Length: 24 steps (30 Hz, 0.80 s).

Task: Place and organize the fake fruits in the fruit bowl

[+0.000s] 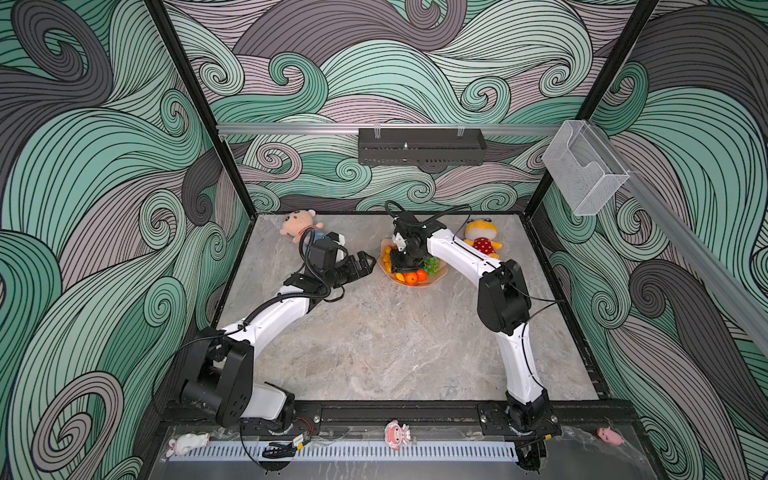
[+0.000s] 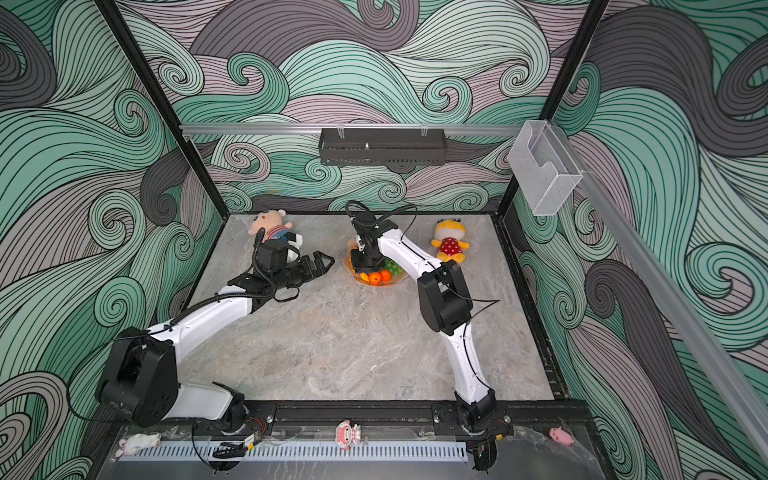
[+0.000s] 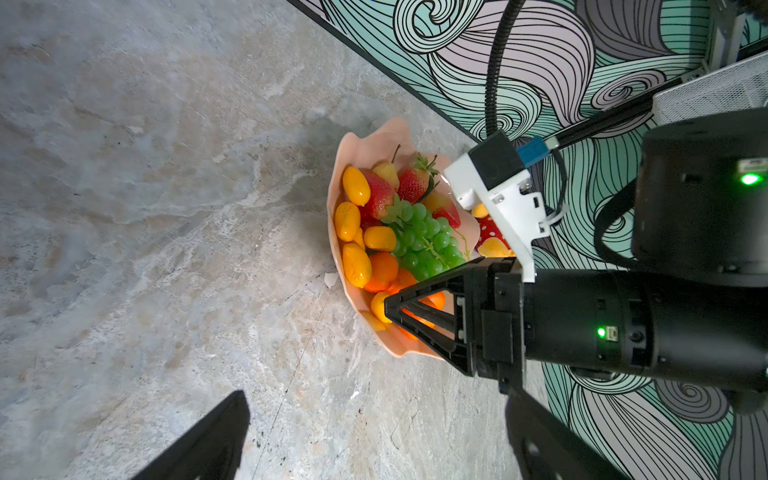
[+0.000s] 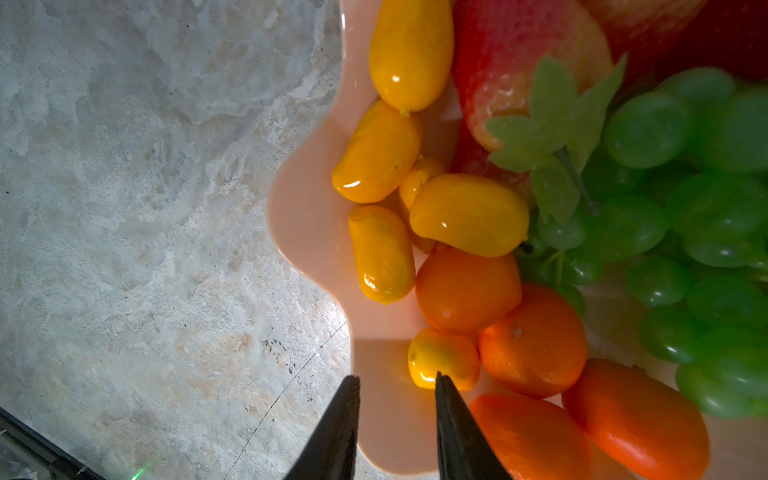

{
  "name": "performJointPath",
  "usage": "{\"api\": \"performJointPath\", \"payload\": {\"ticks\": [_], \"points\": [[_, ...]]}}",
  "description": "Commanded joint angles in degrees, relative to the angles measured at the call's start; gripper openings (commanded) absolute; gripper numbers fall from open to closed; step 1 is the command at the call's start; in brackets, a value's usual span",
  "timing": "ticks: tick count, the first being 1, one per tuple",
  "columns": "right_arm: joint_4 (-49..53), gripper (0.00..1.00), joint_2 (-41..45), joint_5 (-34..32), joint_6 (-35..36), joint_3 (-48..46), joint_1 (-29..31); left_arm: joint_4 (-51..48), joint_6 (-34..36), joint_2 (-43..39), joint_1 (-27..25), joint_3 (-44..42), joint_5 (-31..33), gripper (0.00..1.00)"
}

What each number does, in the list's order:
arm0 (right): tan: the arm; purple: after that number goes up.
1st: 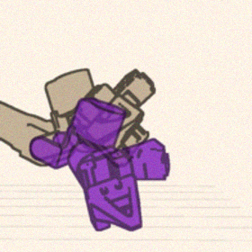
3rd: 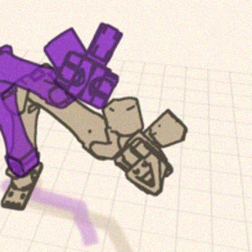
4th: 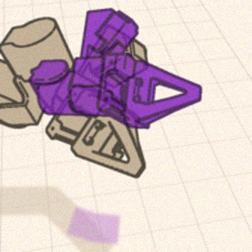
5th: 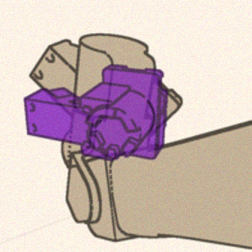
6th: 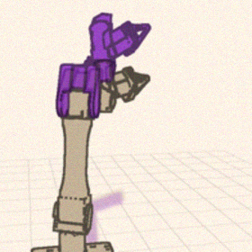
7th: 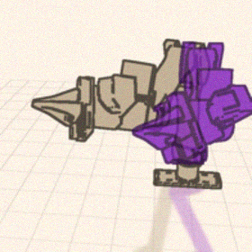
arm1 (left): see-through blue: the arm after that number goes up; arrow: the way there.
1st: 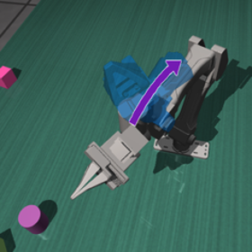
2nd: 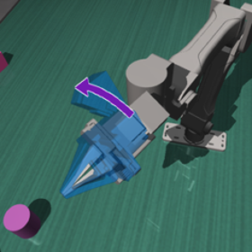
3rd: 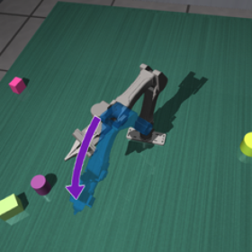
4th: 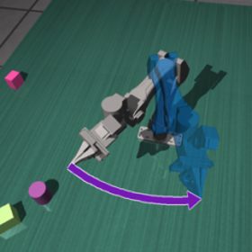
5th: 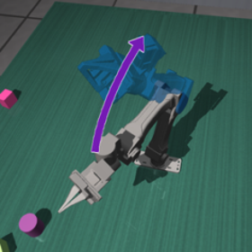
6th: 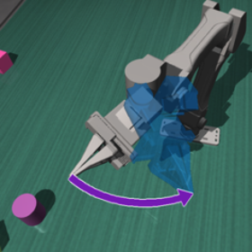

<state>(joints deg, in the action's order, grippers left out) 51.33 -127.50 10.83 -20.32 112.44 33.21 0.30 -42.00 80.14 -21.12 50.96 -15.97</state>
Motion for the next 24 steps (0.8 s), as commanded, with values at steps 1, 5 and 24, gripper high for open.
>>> {"api": "performJointPath", "payload": {"ticks": [1, 5, 24], "points": [[1.15, 0.31, 3.48, -1.66, 0.88, -0.02, 0.26, -0.33, 1.52, -1.87, 0.34, 0.21, -0.85, 0.99], [-0.41, 0.33, 8.52, -2.89, 1.07, -2.83, 0.27, -1.62, 3.95, -4.1, -0.31, -0.28, -0.75, 0.98], [-20.92, 0.86, 51.55, -16.69, -2.44, -49.32, -0.62, -9.87, 8.06, -24.05, -9.74, -10.44, 17.43, 0.99]]}}
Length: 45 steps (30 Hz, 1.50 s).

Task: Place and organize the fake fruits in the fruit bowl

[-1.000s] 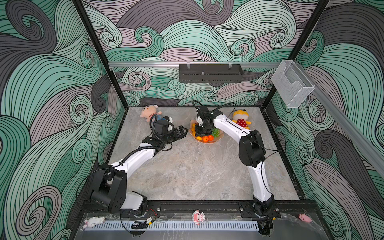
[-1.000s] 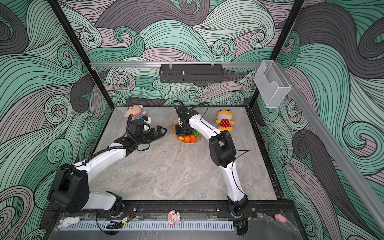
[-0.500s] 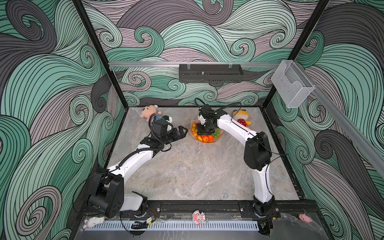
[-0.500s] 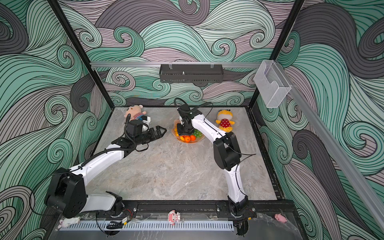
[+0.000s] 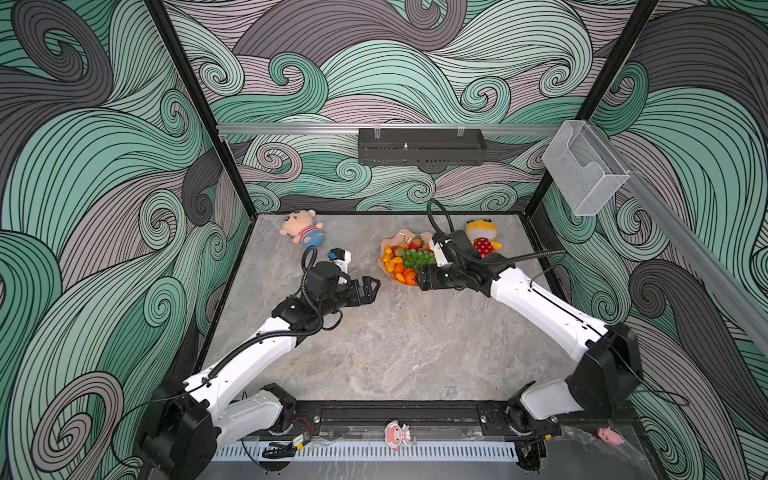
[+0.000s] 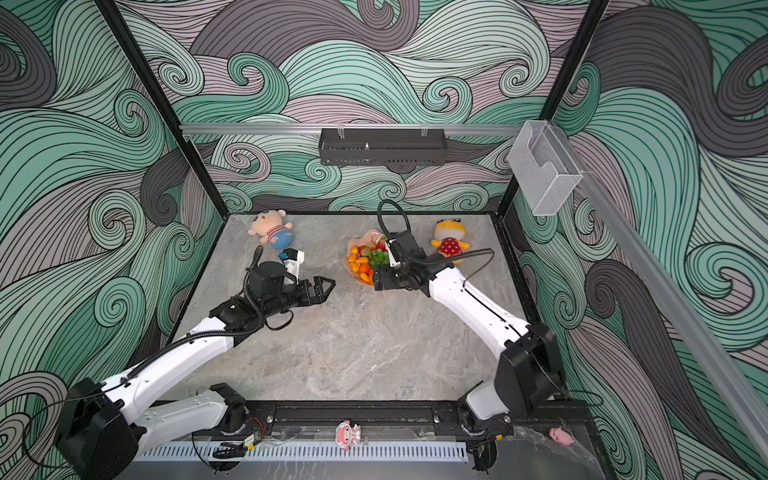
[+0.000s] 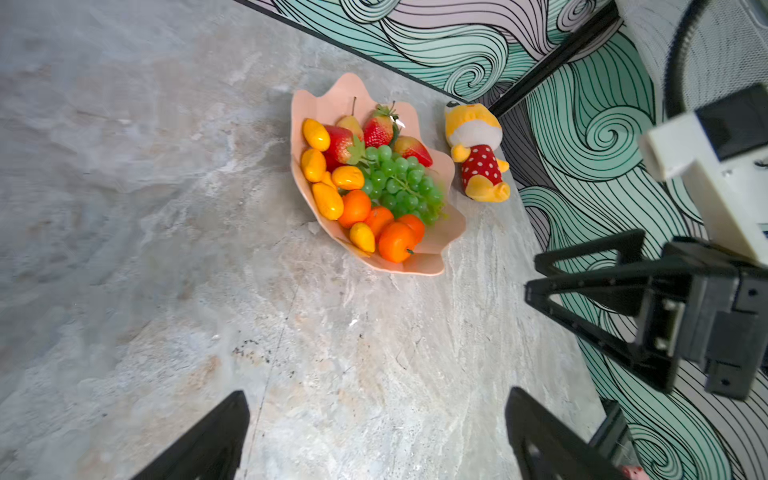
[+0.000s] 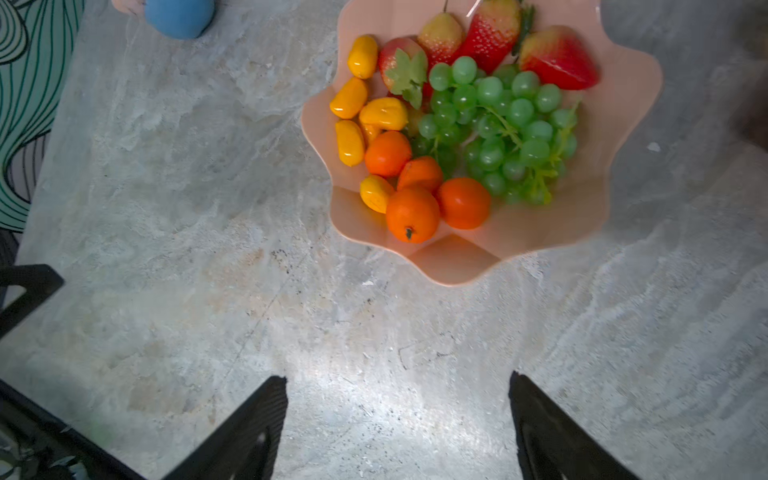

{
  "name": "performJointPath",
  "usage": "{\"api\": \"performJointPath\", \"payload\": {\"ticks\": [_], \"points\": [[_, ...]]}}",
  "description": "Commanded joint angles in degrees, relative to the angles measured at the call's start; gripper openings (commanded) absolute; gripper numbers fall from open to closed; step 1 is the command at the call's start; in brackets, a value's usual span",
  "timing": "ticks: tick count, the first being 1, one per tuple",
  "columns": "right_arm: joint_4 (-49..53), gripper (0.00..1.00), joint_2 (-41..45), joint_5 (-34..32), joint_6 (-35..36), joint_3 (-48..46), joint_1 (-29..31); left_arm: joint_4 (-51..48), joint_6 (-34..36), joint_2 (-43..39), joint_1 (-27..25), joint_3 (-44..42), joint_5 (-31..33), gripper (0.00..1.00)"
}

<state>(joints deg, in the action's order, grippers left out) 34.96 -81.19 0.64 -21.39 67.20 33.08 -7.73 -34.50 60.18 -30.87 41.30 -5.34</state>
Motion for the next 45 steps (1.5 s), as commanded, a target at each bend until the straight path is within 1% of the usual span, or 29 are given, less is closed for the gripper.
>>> {"api": "performJointPath", "payload": {"ticks": [1, 3, 4, 5, 7, 10, 12, 14, 16, 18, 21, 23, 24, 26, 29, 32, 35, 39, 43, 45], "points": [[-5.4, 0.87, 7.42, -7.63, -1.99, -6.18, -0.88, -2.64, 0.49, -5.69, 0.07, -1.44, 9.39, 0.98], [-8.49, 0.9, 12.22, -8.46, -3.34, -11.04, -2.06, -2.66, 1.03, -8.86, 0.2, -3.67, 15.67, 0.99], [-10.1, 0.94, 14.11, -8.61, -3.73, -13.32, -2.58, -1.36, 2.01, -10.54, 0.26, -5.07, 18.06, 0.99], [-11.49, 0.99, 16.1, -9.34, -4.53, -15.35, -3.11, 0.52, 3.77, -11.71, 0.38, -6.56, 20.47, 0.99], [-13.09, 0.99, 18.66, -9.52, -4.97, -17.76, -4.62, -0.19, 5.66, -13.7, 0.97, -7.17, 24.77, 0.99], [-12.89, 0.99, 20.07, -11.08, -5.05, -19.22, -6.69, -0.38, 9.48, -14.31, 1.42, -7.19, 30.51, 0.99], [-18.28, 0.99, 21.3, -13.58, -3.15, -22.99, -6.97, 1.15, 12.46, -14.12, 1.82, -7.56, 32.93, 0.99], [-21.8, 0.99, 22.96, -17.06, -3.58, -25.92, -7.31, 3.8, 15.12, -13.78, 2.26, -8.31, 34.98, 0.99], [-26.36, 0.99, 24.49, -18.06, -1.77, -28.73, -7.87, 5.64, 16.78, -13.24, 3.02, -8.7, 37.46, 0.99], [-30.85, 0.99, 25.5, -18.45, 1.65, -31.06, -8.35, 5.15, 16.57, -12.28, 4.57, -8.34, 39.95, 0.99], [-31.23, 0.99, 24.9, -21.48, 3.0, -30.85, -9.51, 5.2, 16.13, -9.46, 7.46, -7.86, 41.48, 0.99], [-31.92, 0.99, 23.95, -22.7, 5.49, -30.67, -10.17, 5.7, 16.12, -7.37, 8.5, -7.64, 42.29, 0.99], [-32.58, 0.99, 23.5, -24.31, 6.44, -30.86, -10.38, 6.29, 16.33, -6.45, 8.99, -7.58, 43.0, 0.99], [-34.07, 0.99, 23.05, -26.15, 8.05, -31.24, -11.21, 7.29, 17.66, -5.27, 9.55, -7.65, 44.19, 0.99], [-36.5, 0.99, 23.18, -26.11, 11.0, -32.41, -13.06, 8.23, 20.05, -5.03, 10.82, -8.37, 45.15, 0.98], [-39.3, 0.99, 22.34, -25.68, 13.25, -34.13, -15.47, 11.49, 22.14, -5.24, 12.78, -10.78, 45.33, 0.99], [-43.12, 1.0, 20.22, -22.91, 15.67, -36.47, -18.03, 15.94, 24.39, -4.28, 14.88, -13.05, 43.52, 0.99], [-48.85, 0.99, 17.22, -20.85, 18.26, -40.11, -20.4, 17.66, 24.97, 0.27, 16.91, -12.62, 42.51, 0.99], [-54.89, 0.99, 13.68, -20.38, 21.9, -41.87, -21.88, 22.83, 27.04, 5.45, 17.6, -13.22, 41.82, 0.99], [-57.82, 0.99, 11.32, -19.84, 22.97, -42.08, -23.23, 26.18, 27.74, 7.39, 18.54, -14.05, 40.26, 0.99]]}}
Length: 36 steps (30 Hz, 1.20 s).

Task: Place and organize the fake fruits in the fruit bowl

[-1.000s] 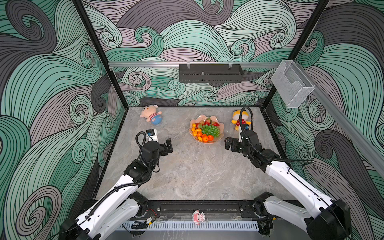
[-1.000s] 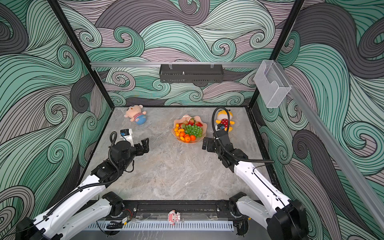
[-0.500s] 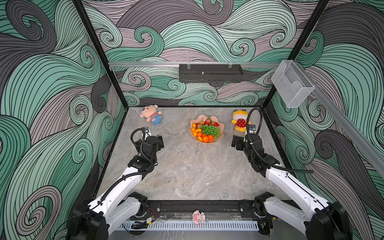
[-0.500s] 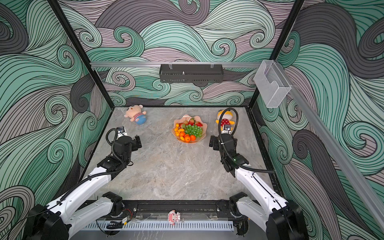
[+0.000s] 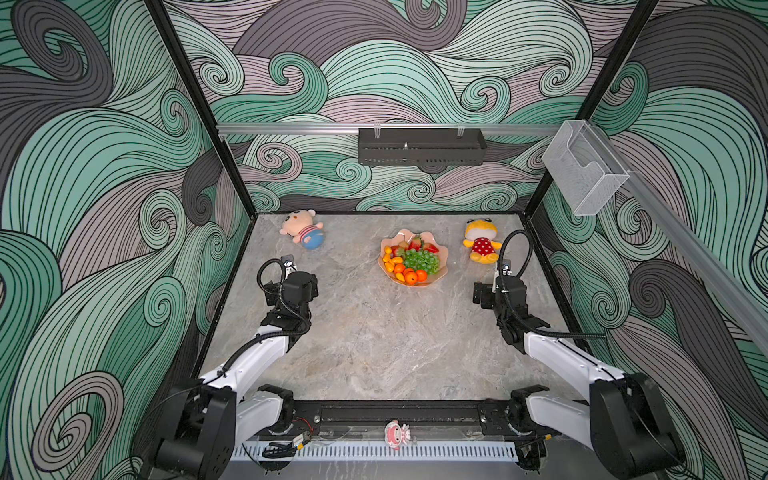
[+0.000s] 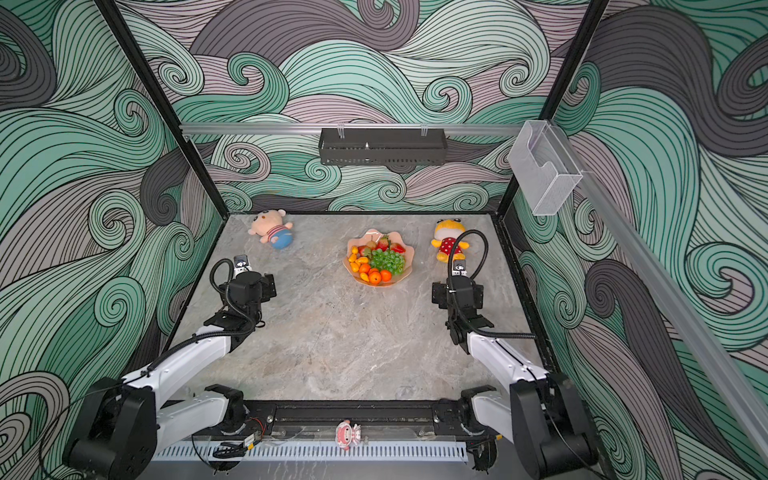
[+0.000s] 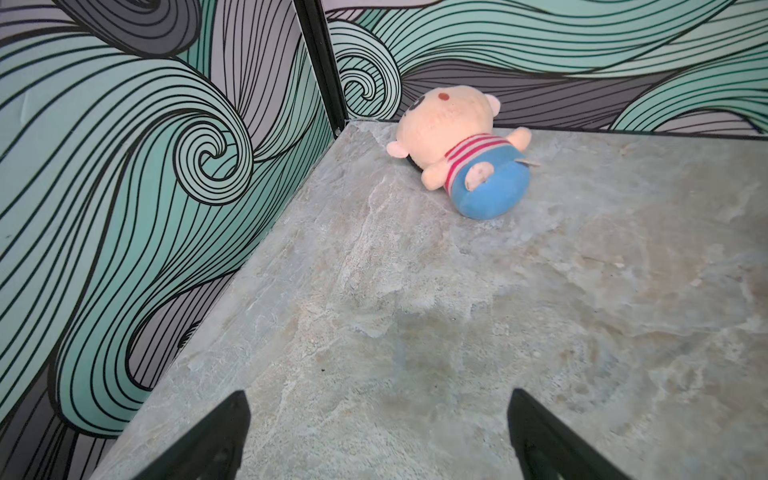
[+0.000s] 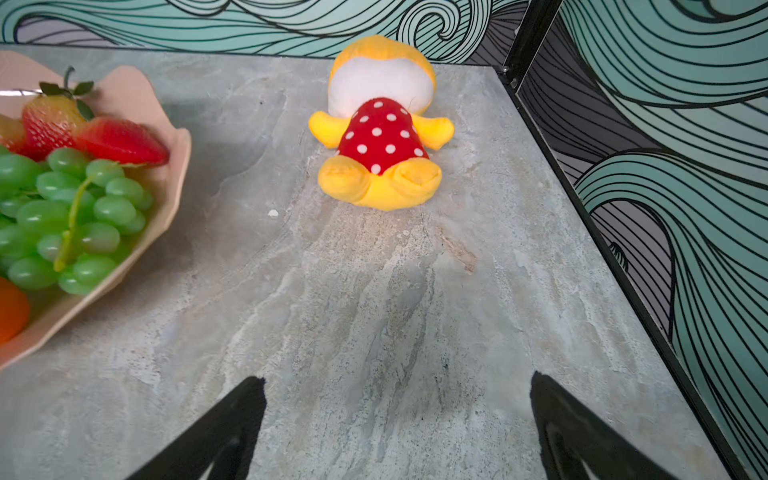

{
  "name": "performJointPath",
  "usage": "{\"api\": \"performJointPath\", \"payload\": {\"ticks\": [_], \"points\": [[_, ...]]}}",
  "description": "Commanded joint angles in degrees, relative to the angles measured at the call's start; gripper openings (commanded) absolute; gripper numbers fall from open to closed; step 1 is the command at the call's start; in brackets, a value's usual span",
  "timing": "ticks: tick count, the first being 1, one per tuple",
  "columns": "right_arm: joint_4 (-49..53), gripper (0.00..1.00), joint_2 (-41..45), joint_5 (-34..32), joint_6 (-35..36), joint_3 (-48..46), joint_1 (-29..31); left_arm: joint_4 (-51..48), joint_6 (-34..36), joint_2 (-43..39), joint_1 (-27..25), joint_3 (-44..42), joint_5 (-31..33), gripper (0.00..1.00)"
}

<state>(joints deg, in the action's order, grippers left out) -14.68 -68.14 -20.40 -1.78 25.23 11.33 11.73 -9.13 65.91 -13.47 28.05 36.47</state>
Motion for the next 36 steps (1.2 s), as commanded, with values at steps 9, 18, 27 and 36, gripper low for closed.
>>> {"api": "performJointPath", "payload": {"ticks": [9, 18, 27, 36], "points": [[-22.72, 0.99, -9.94, 8.17, 3.96, -1.65, -6.38, 17.75, 3.48, 9.1, 5.97, -3.25, -9.75, 0.99], [-38.52, 0.99, -19.26, 12.24, 2.48, -4.73, -8.76, 20.0, 8.48, 11.28, 8.49, -2.4, -17.52, 0.99], [-44.99, 0.99, -19.31, 14.31, 3.1, -8.38, -9.0, 34.35, 7.56, 18.02, 13.09, -7.12, -24.11, 0.99], [-35.12, 0.99, -19.93, 13.05, 2.15, -2.91, -9.24, 25.35, 6.27, 21.66, 17.2, -0.43, -32.98, 0.99]]}}
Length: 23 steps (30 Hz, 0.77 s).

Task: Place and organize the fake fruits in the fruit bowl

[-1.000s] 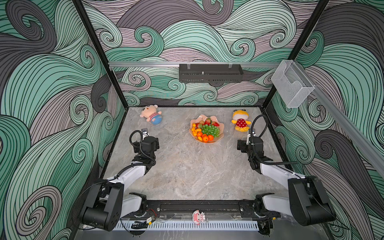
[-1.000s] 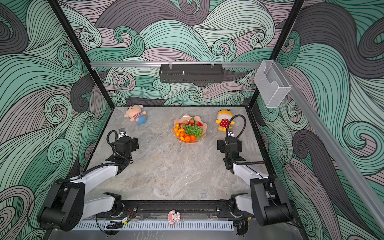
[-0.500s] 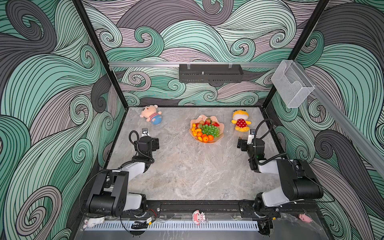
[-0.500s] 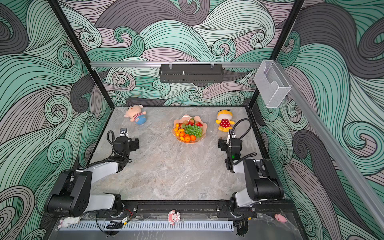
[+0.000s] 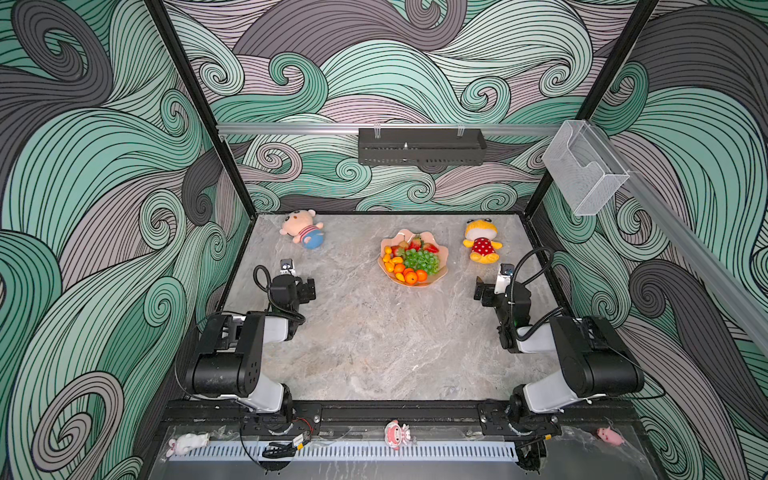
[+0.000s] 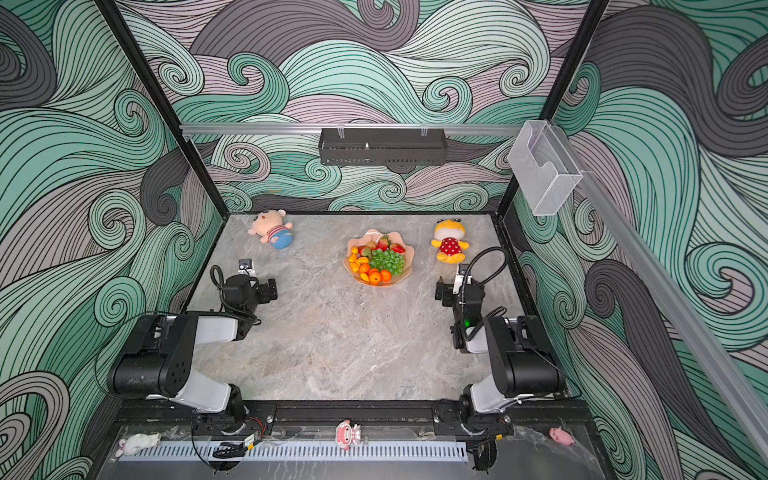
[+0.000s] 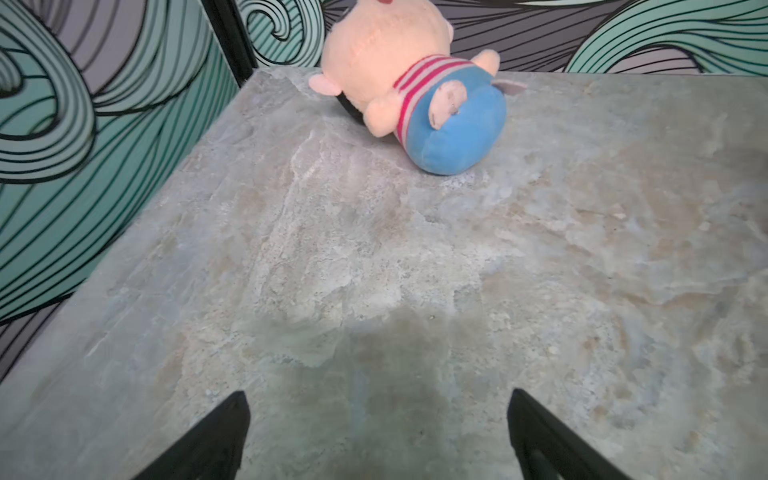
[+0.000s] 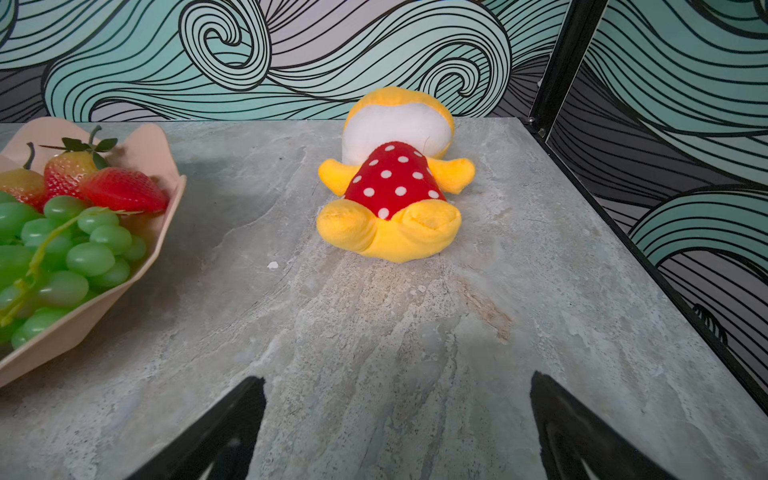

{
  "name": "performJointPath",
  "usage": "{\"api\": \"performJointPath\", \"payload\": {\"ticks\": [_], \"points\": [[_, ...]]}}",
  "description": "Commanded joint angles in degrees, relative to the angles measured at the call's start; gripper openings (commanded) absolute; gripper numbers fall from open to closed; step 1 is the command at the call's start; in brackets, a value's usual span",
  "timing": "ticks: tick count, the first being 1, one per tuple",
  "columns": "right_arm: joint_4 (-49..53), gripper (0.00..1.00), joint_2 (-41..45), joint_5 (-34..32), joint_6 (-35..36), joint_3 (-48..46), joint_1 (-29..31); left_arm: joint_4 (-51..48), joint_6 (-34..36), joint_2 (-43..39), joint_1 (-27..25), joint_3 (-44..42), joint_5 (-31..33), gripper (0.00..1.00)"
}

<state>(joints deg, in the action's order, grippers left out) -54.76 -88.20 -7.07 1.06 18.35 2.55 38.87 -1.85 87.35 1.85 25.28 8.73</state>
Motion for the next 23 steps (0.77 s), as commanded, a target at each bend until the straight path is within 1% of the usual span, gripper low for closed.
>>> {"api": "performJointPath", "payload": {"ticks": [1, 2, 23], "points": [[6.31, 0.99, 0.13, -0.02, -0.43, 4.78, -0.43, -1.81, -0.71, 0.28, 1.84, 2.31, -5.62, 0.99], [4.59, 0.99, 0.07, -0.17, -0.49, 3.94, -0.45, -1.99, -0.78, 0.25, 1.84, 2.32, -5.61, 0.99], [5.61, 0.99, 0.06, 0.3, -0.02, 4.53, -0.21, -1.68, -0.44, 0.05, 1.81, 2.08, -5.92, 0.99]]}}
